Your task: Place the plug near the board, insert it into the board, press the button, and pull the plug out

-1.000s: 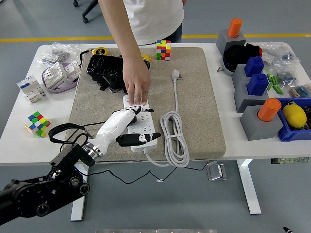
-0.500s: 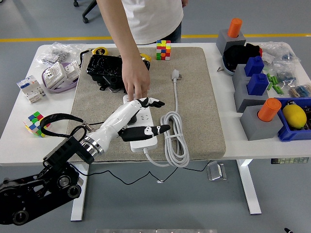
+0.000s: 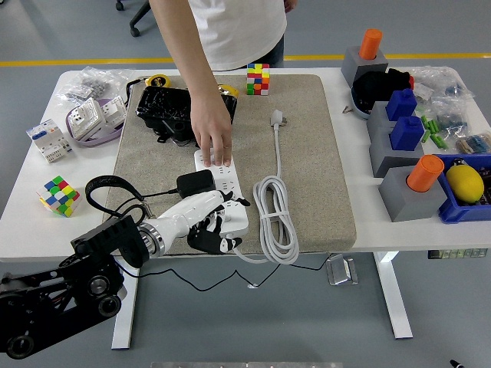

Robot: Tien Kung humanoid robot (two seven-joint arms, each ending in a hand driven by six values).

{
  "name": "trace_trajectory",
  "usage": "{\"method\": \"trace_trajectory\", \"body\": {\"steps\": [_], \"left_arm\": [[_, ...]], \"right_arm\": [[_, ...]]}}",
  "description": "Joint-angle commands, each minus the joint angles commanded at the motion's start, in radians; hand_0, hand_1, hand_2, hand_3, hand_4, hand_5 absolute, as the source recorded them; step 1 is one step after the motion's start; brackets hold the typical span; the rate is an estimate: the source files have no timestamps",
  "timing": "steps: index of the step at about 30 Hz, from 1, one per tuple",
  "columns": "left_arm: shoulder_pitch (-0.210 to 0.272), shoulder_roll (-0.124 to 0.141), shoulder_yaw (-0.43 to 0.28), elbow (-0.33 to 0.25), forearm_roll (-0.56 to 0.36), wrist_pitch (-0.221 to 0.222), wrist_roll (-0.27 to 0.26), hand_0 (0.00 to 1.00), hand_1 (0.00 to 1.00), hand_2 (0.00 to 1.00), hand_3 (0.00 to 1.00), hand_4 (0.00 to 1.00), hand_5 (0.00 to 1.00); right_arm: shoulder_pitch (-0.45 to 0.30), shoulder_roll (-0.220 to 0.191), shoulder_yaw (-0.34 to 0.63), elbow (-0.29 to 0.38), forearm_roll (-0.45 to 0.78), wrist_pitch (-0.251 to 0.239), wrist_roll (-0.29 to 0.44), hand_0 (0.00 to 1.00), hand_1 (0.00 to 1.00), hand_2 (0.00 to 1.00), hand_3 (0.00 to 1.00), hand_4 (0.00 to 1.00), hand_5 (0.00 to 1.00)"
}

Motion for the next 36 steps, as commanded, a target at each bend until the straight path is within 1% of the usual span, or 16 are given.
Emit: {"method": "trace_trajectory", "body": {"steps": [6,10,12,17,28,36], "left_arm": [[-0.010,-0.006,0.020,0.031,-0.006,-0.023,0.034,0.068,0.073,0.164,0.863,0.754,0.002],[-0.011,-0.006,0.023,0.053,-0.001,-0.020,0.036,0.068,0.073,0.164,0.863,0.754,0.002],[-0.013,-0.007,0.025,0.063,-0.002,-0.019,0.036,0.067,0.077,0.167,0.851,0.773,0.002],[-0.012,-0.008,0.023,0.084,0.000,-0.026,0.045,0.066,0.080,0.168,0.842,0.783,0.002],[-0.004,0.002,0.016,0.078,-0.002,-0.035,0.046,0.066,0.081,0.167,0.837,0.784,0.002],[-0.006,-0.007,0.024,0.098,-0.007,-0.040,0.049,0.067,0.082,0.172,0.826,0.790,0.002]], "right_arm": [[-0.002,0.000,-0.001,0.000,0.001,0.000,0.000,0.599,0.646,0.673,0.561,0.952,0.507],[-0.002,0.000,0.002,0.000,0.000,0.000,0.001,0.599,0.646,0.673,0.561,0.952,0.507],[-0.002,0.001,0.004,0.001,0.000,0.000,0.001,0.599,0.648,0.673,0.561,0.952,0.507],[-0.002,0.001,0.008,0.002,-0.001,0.000,0.001,0.599,0.647,0.672,0.561,0.952,0.507],[-0.005,0.002,0.011,0.002,-0.002,-0.001,0.001,0.600,0.647,0.672,0.561,0.952,0.507],[-0.004,0.002,0.028,0.007,-0.009,-0.002,0.002,0.601,0.646,0.672,0.561,0.952,0.507]]}}
